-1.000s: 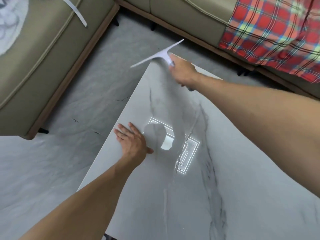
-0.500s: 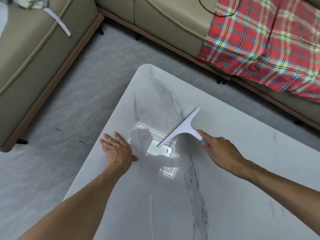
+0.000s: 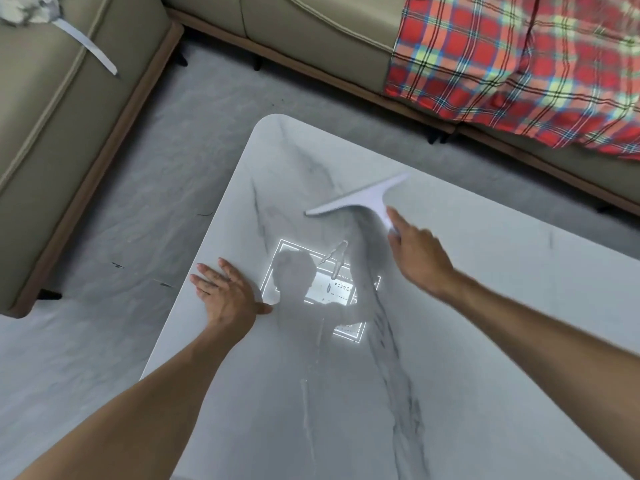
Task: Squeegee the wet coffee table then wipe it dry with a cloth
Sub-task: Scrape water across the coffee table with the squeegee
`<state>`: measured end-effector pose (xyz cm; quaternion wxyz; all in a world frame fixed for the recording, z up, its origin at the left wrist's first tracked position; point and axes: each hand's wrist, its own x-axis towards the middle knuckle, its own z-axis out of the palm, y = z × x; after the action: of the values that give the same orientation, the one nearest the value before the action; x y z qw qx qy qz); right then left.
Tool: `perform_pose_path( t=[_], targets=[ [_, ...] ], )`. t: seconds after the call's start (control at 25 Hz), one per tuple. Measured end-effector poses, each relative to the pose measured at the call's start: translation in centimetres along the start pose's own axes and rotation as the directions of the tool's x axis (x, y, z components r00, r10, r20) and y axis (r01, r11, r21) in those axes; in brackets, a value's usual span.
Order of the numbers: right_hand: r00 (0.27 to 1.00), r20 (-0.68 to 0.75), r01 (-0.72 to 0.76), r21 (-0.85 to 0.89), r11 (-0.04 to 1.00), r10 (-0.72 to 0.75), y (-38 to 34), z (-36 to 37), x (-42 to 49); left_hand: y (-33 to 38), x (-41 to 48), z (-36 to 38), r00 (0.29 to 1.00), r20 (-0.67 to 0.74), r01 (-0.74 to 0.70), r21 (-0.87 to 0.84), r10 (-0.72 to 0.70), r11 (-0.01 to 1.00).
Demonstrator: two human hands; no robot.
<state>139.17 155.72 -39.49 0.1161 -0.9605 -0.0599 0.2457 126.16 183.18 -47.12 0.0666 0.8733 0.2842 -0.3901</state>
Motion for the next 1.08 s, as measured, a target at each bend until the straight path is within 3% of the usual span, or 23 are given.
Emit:
perform_pose_path(
  t=[0.24, 0.4, 0.56, 0.64, 0.76, 0.96, 1.08],
  targets=[
    [0.976, 0.167, -0.152, 0.058, 0.987, 0.141, 4.0, 0.1, -11.2, -0.1, -0.3, 0.0, 1.0, -0.017, -0.01, -0.022, 0.009, 1.0],
    [0.983, -0.03, -0.174, 0.147, 0.974, 0.18, 3.9, -3.8, -4.8, -0.4, -0.8, -0.4, 1.0, -0.013, -0.023, -0.122, 0.021, 0.992],
    [0.893, 0.011, -0.414, 0.415, 0.81, 0.451, 2.8, -5.8, 2.7, 0.0, -2.8, 1.1, 0.991, 0.01, -0.133, -0.126, 0.135, 0.983],
    [0.901, -0.01, -0.406, 0.338, 0.849, 0.435, 2.8, -4.2, 1.9, 0.3, -4.0, 2.2, 0.983, 0.021, -0.179, -0.123, 0.182, 0.976],
    [0.958, -0.057, -0.267, 0.17, 0.949, 0.28, 3.6, 0.3, -3.8, 0.3, -4.8, 2.6, 0.979, 0.012, -0.202, -0.133, 0.206, 0.97],
    [0.96, 0.081, -0.277, 0.163, 0.947, 0.267, 5.5, 4.4, -15.4, 1.2, -4.9, 1.0, 0.987, 0.082, -0.126, -0.147, 0.139, 0.981],
    [0.932, 0.178, -0.35, 0.218, 0.911, 0.315, 5.0, 2.5, -18.9, 0.8, -4.9, 0.3, 0.977, 0.108, -0.168, -0.128, 0.182, 0.977]
  ],
)
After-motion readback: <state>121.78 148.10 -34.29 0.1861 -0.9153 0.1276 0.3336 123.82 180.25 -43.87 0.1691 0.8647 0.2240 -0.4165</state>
